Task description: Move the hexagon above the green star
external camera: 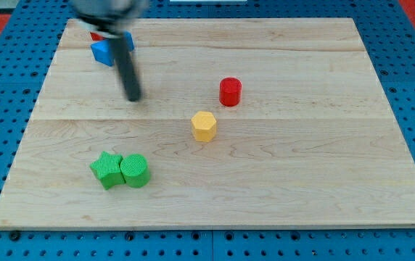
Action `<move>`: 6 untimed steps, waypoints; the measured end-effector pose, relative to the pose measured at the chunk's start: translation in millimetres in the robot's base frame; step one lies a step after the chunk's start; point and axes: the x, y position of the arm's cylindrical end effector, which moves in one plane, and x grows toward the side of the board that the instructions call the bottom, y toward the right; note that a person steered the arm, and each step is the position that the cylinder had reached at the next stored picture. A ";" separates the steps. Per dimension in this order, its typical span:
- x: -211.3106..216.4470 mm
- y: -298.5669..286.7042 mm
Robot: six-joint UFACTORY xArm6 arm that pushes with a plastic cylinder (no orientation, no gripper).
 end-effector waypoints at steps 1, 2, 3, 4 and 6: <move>9.8 121.8; 42.7 123.7; 65.0 63.6; 56.9 -6.3; 100.5 7.1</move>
